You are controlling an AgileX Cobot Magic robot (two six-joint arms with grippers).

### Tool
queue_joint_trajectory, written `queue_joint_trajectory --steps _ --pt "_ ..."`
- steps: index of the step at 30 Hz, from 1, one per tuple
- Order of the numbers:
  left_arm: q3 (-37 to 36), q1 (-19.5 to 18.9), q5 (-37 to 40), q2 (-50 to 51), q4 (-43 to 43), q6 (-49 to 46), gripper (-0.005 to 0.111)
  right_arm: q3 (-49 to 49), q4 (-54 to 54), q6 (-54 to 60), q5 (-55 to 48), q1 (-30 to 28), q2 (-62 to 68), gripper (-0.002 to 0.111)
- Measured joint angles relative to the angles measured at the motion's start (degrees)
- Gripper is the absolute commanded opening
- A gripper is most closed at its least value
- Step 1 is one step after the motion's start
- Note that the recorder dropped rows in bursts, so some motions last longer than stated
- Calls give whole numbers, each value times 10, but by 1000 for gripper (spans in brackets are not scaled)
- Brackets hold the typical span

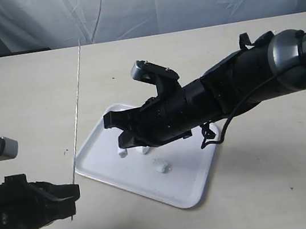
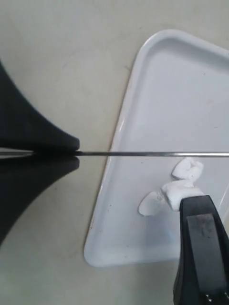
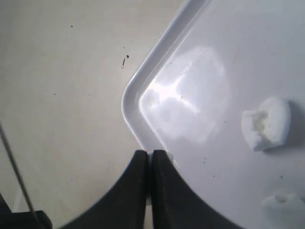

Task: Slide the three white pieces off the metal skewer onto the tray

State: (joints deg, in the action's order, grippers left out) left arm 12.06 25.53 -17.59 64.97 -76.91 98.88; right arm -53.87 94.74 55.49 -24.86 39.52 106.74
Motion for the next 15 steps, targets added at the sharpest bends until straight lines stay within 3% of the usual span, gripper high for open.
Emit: queue_joint_trajectory --steps 9,15 --pt "2 0 -12 40 -35 2 0 0 3 0 13 0 15 0" --pt "2 0 -39 41 -48 9 0 -8 11 0 39 0 22 26"
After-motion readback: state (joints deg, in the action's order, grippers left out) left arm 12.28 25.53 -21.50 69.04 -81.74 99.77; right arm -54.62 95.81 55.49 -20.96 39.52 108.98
